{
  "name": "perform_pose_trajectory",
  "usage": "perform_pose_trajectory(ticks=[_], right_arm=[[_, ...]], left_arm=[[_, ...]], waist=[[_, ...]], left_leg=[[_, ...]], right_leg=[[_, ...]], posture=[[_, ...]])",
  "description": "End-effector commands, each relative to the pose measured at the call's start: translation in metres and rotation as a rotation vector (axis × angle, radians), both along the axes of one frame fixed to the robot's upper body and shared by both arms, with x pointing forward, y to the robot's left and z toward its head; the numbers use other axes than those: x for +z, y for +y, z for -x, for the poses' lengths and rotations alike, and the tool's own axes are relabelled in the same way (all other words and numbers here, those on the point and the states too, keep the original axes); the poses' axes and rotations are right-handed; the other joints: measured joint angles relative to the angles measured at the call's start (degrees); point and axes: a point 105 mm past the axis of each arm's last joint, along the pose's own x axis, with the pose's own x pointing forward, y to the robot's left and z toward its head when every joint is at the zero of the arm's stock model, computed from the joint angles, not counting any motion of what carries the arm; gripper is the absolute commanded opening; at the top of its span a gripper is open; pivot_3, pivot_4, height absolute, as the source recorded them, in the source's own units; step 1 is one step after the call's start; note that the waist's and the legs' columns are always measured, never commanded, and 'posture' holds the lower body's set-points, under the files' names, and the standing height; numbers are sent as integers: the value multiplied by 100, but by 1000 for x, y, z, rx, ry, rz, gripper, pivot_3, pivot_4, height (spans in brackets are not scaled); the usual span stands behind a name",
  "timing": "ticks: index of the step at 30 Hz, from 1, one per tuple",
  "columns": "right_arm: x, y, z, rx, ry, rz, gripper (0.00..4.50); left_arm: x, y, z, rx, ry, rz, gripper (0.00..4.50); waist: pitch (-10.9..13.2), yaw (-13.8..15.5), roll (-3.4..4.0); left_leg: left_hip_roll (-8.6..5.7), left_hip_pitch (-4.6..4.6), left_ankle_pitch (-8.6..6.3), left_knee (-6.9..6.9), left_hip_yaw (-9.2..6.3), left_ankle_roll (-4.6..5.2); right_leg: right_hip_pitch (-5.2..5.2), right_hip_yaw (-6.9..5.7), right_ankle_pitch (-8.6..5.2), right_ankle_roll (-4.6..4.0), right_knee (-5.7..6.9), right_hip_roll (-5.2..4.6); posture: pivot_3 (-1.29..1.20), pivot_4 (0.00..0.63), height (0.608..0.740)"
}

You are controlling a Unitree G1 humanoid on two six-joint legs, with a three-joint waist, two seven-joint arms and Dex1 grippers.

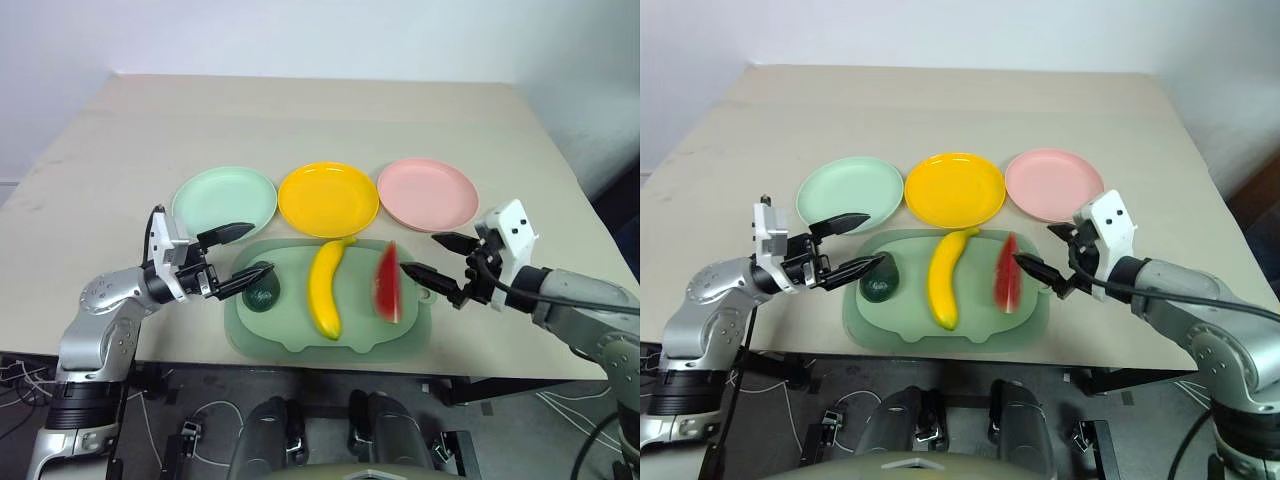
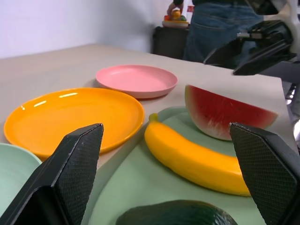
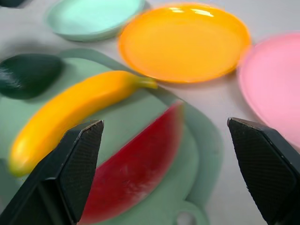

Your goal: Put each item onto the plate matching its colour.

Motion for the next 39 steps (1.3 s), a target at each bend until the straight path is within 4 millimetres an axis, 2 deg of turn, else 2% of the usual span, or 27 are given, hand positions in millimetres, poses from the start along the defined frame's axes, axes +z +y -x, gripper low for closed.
perform_pose_trajectory(ticks=[1,13,20,25,30,36,39], right_arm=[[0,5,0,-14,87,18,4500],[-12,31,-7,12,289,23,4500],[-44,31,-15,-50,425,54,4500],[-54,35,-16,-57,452,83,4500],[-55,41,-15,-31,440,133,4500],[-68,42,-5,18,441,286,4500],[-73,46,-1,52,454,286,4500]], left_arm=[[11,-7,-3,-13,-36,5,4494],[6,-13,-9,-53,5,-16,4494],[4,-10,-12,-46,1,-28,4494],[3,-8,-12,-41,2,-39,4494],[4,-4,-13,-36,-2,-53,4494],[2,-3,-12,-33,-7,-70,4494],[1,-4,-11,-37,-7,-67,4494]], waist=[[0,-6,0],[-1,-10,2],[-1,-28,3],[-2,-31,3],[-3,-42,4],[-4,-45,4],[-6,-36,0]], left_leg=[[0,0,0,1,0,0],[1,-3,1,-1,4,-1],[1,-4,1,-2,6,0],[1,-4,1,-2,7,0],[2,-2,1,-2,7,-1],[2,-2,0,-7,7,-1],[2,-1,0,-10,7,-2]], right_leg=[[1,0,1,-2,0,0],[-4,0,14,4,5,4],[-7,0,15,7,6,5],[-6,0,16,7,6,5],[-5,1,14,7,6,4],[-7,1,11,3,4,4],[-8,1,6,1,1,4]], posture=[[0,150,696],[0,150,696],[0,150,696],[0,150,696],[0,150,696],[0,150,696],[0,150,696]])
